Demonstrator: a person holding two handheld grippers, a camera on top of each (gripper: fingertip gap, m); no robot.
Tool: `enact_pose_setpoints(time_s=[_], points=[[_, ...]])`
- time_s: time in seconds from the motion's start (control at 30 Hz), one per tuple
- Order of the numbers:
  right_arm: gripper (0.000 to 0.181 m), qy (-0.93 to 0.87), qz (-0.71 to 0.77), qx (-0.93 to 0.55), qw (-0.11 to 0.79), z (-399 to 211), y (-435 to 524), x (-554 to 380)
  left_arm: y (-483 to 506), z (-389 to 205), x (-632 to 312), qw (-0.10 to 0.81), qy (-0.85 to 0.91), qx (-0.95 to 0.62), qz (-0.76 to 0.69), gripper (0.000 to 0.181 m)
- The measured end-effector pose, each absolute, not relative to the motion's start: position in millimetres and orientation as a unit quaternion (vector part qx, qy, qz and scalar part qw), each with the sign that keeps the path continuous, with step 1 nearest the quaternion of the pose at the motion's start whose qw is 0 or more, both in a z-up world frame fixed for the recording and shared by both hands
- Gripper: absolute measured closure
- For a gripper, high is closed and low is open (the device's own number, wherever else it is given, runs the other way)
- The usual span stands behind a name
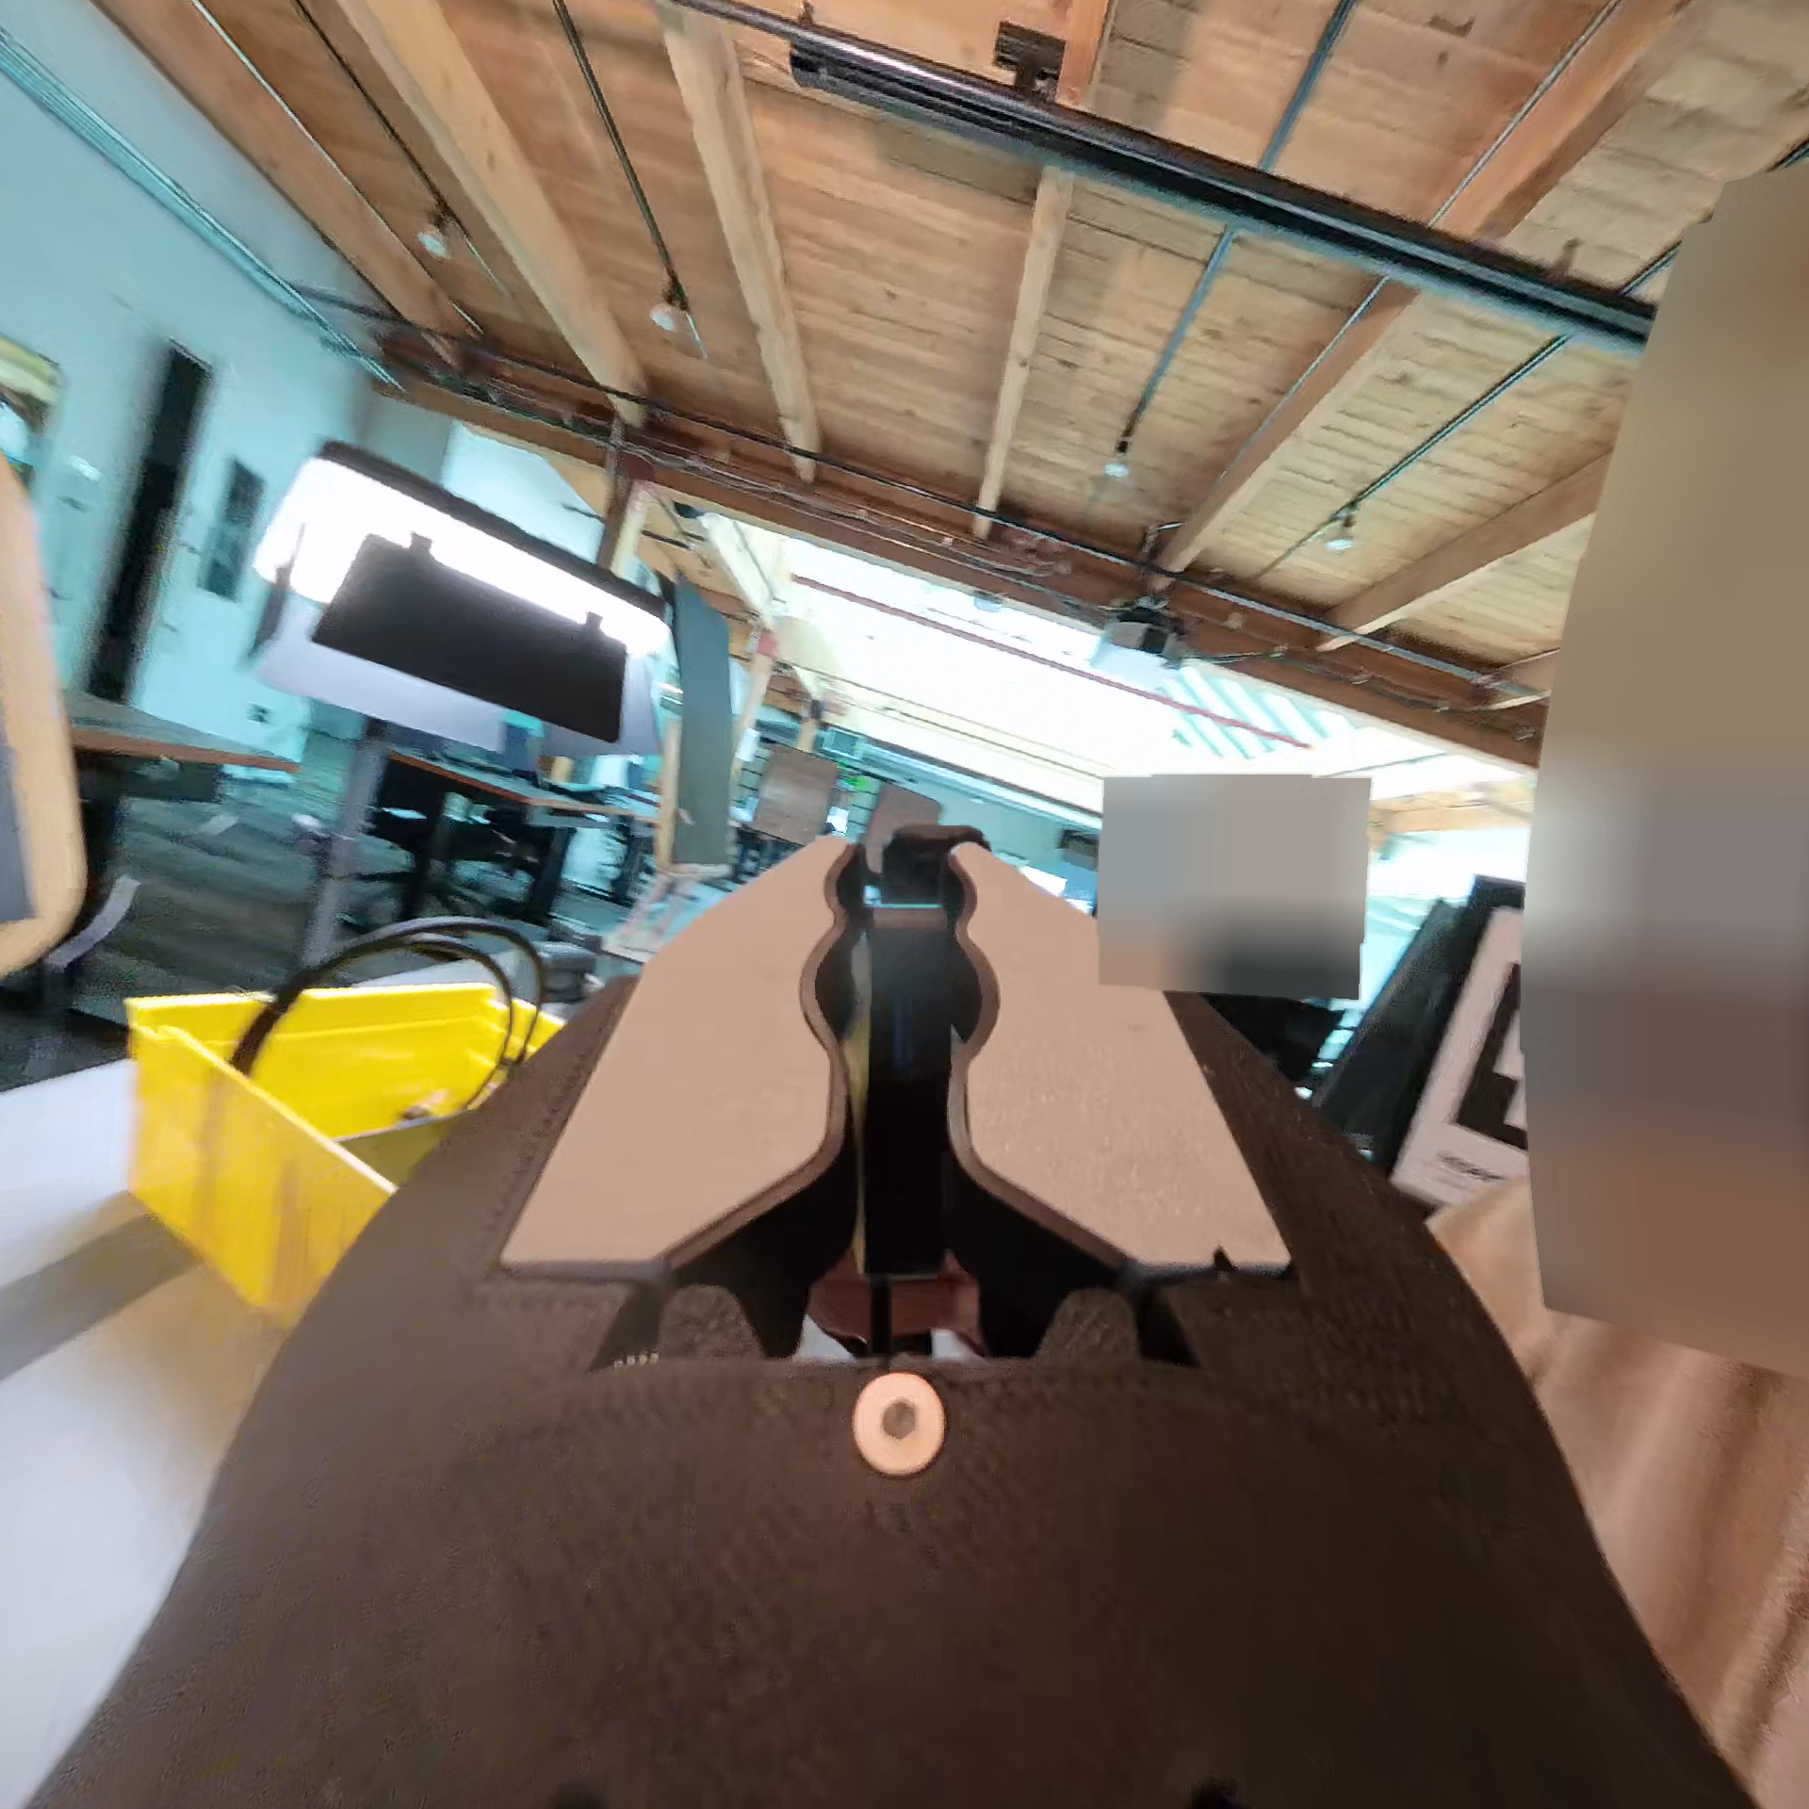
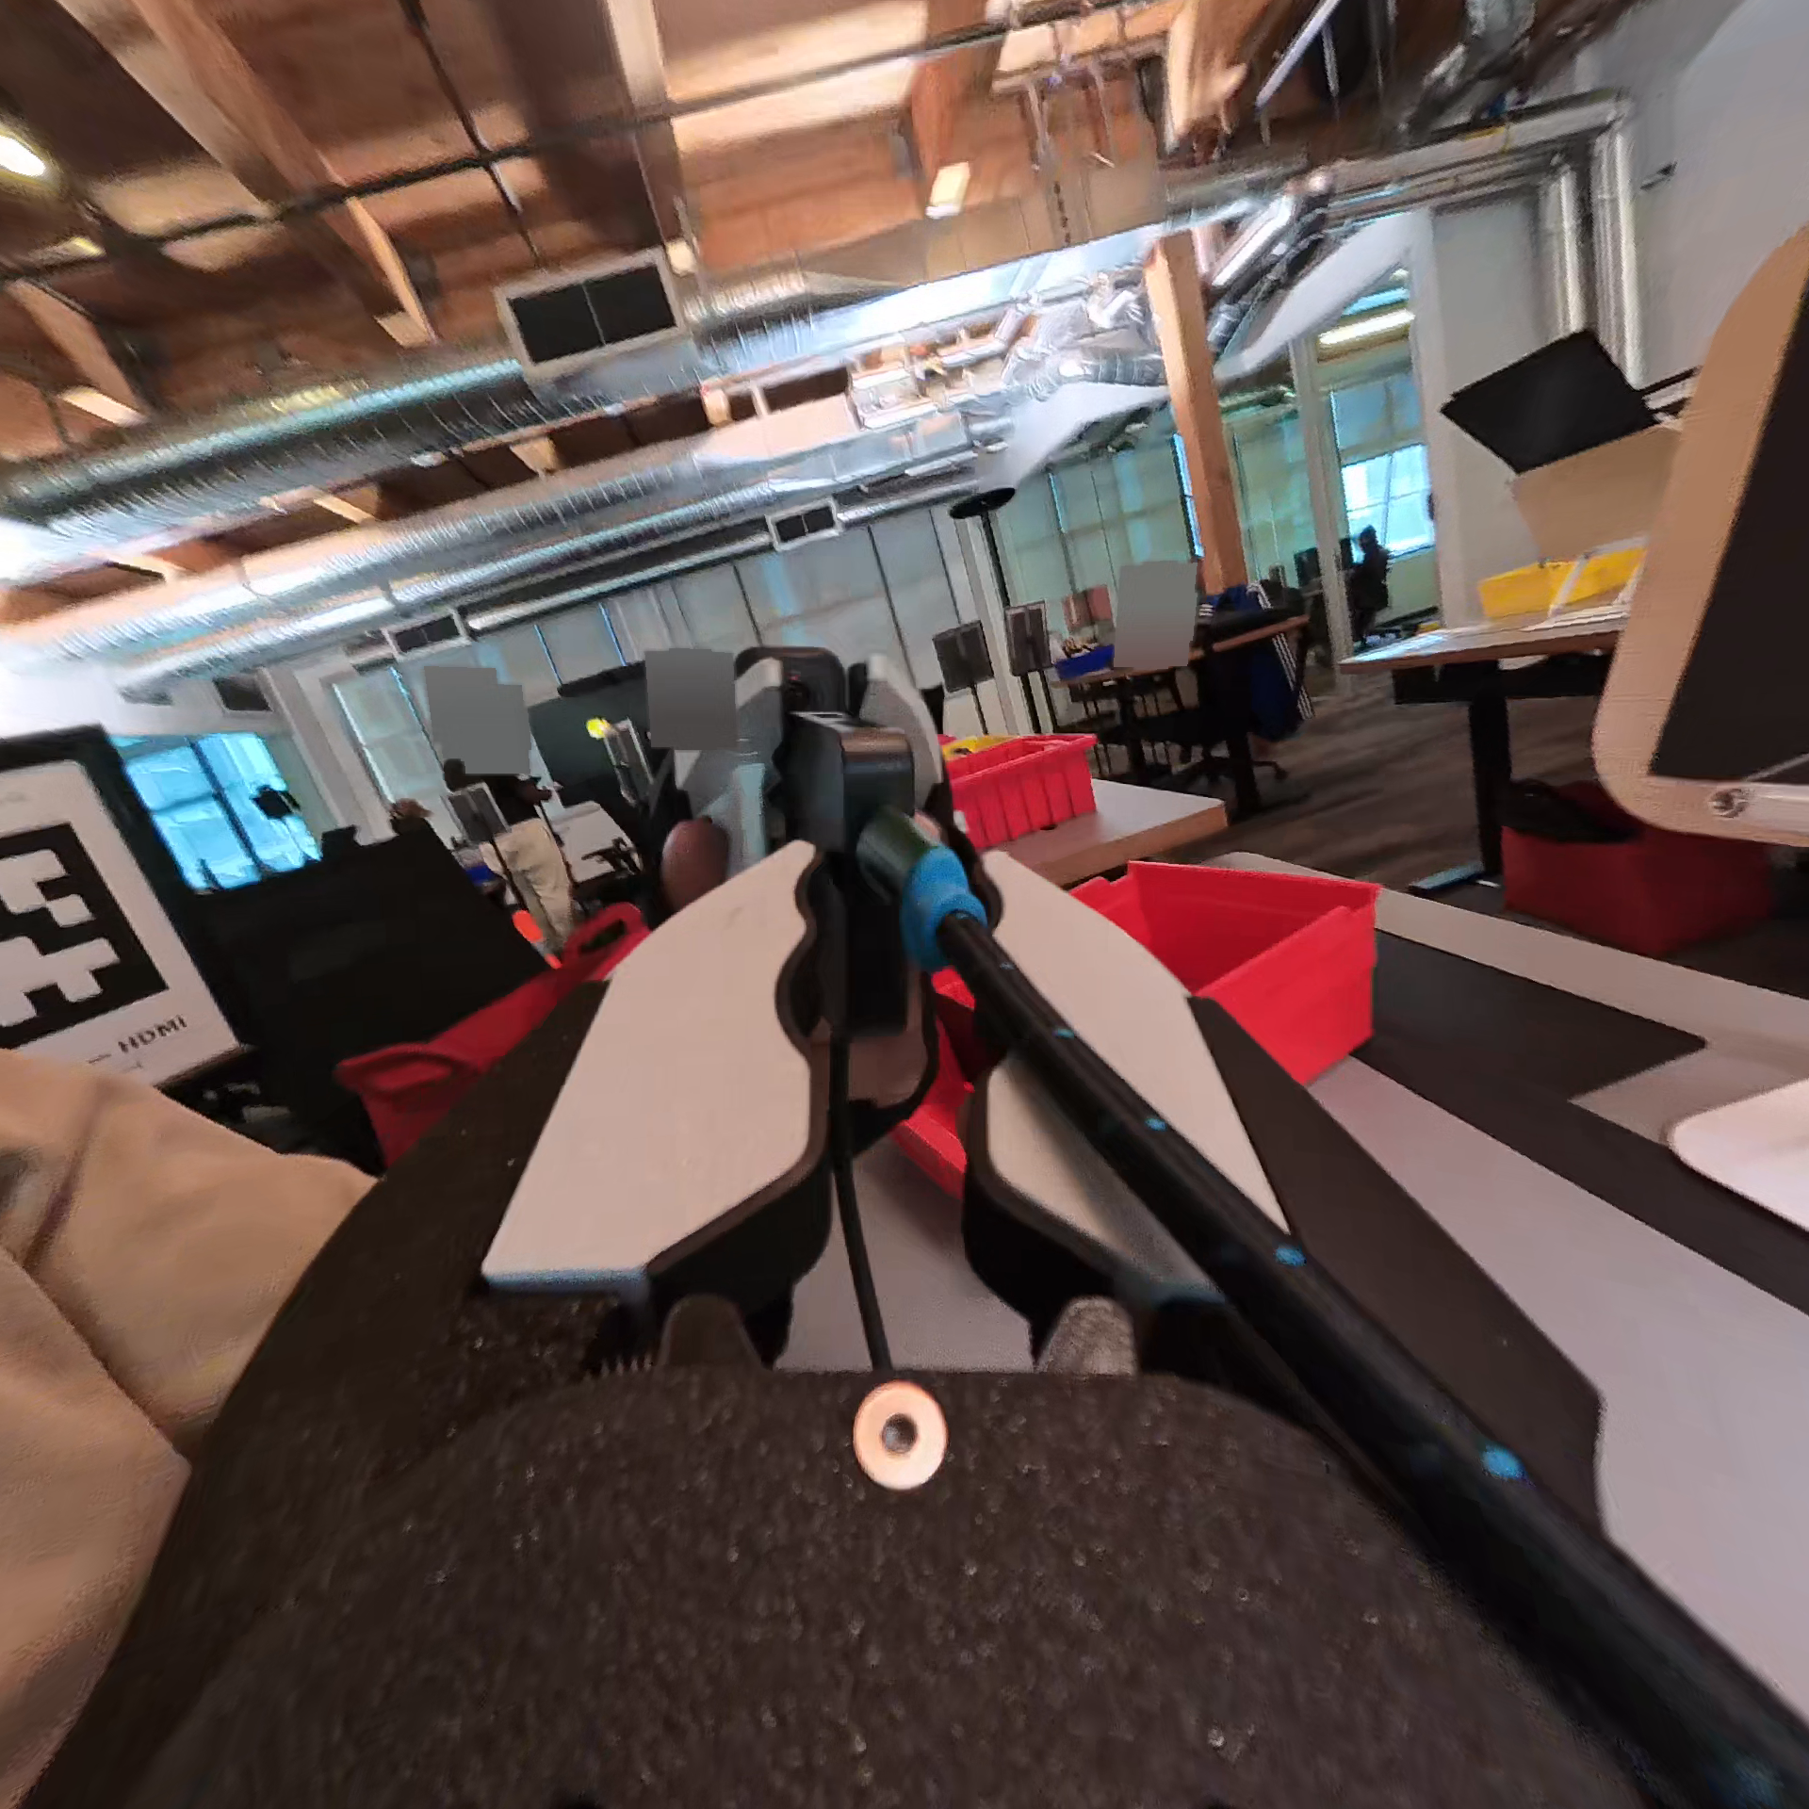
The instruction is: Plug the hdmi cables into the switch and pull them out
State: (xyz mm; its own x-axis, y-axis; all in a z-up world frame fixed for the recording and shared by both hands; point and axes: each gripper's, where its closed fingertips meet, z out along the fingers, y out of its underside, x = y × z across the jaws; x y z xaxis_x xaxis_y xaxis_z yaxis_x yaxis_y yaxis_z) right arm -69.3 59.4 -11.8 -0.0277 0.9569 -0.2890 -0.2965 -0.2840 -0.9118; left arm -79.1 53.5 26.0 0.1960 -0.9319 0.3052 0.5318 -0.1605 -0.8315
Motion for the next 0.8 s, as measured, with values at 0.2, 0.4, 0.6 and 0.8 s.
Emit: enact_pose_setpoints(time_s=[0.2,0.4,0.6,0.8], points=[[0.167,-0.386,0.624,-0.469,0.492,-7.6,50.0,-59.6,53.2,18.0,-75.8,0.562,0.222,-0.477,-0.638,0.167],[0.168,-0.426,0.61,-0.457,0.488,-8.1,46.5,-49.8,47.6,10.8,-67.2,0.54,0.269,-0.49,-0.629,0.167],[0.168,-0.406,0.629,-0.461,0.477,-8.4,61.7,-35.4,56.5,-1.0,-76.2,0.532,0.28,-0.516,-0.61,0.168],[0.168,-0.416,0.617,-0.473,0.471,-11.3,68.1,-24.4,58.2,-15.8,-72.5,0.527,0.313,-0.547,-0.57,0.152]])
